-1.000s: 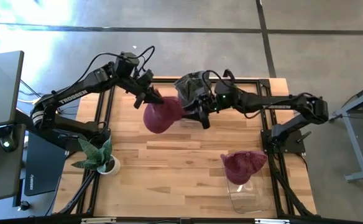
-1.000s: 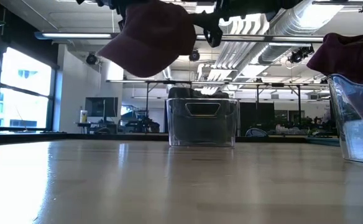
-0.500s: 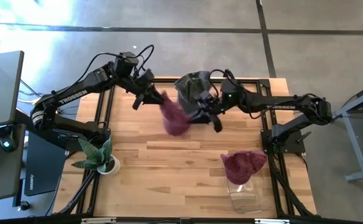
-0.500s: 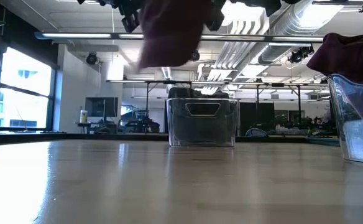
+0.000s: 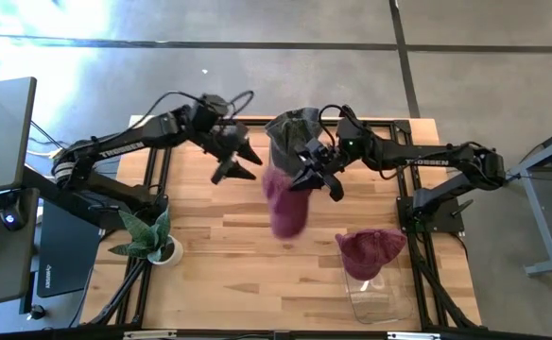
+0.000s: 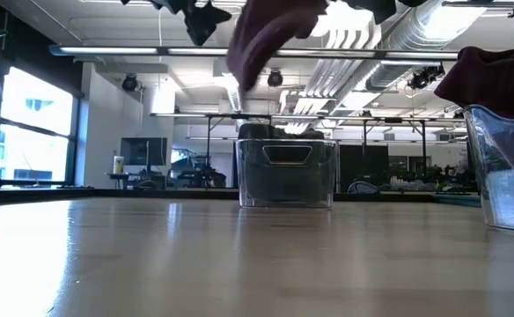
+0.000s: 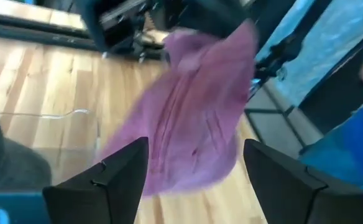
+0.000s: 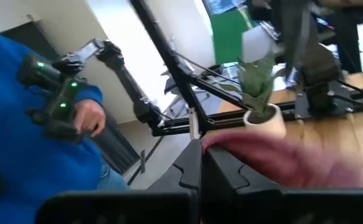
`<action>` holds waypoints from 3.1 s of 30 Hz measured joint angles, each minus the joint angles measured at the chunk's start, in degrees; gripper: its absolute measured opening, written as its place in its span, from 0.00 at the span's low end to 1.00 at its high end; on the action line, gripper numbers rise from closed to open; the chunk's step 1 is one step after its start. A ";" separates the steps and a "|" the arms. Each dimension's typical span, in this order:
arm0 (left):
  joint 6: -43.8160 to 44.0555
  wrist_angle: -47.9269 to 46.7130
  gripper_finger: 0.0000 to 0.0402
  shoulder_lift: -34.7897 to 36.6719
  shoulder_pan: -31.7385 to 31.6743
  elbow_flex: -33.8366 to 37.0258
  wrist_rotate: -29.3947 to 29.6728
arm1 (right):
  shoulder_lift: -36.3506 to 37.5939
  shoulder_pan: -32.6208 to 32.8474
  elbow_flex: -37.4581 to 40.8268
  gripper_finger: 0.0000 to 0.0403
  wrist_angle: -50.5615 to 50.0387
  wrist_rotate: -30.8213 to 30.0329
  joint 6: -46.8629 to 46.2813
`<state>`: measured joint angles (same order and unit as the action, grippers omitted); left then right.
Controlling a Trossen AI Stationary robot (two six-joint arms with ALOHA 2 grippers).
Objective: Pick & Place hat
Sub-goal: Put the red cap into the bottom transparent bin
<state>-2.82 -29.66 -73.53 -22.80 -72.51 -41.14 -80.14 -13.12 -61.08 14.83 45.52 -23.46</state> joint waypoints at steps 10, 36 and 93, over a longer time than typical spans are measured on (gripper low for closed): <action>0.22 4.88 0.59 -9.51 3.09 0.02 -0.48 | 0.16 1.87 0.00 0.01 3.32 2.92 -4.27; 12.93 41.14 0.59 -23.67 7.12 0.00 -23.19 | 4.06 3.93 0.02 0.00 1.70 9.83 -17.68; 30.33 76.91 0.76 -30.08 12.17 0.04 -15.61 | 10.88 8.05 0.02 0.00 -10.44 1.26 -17.72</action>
<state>27.52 47.25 -103.61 -10.63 -72.47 -56.75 -69.25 -5.07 -61.06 4.39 46.78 -41.18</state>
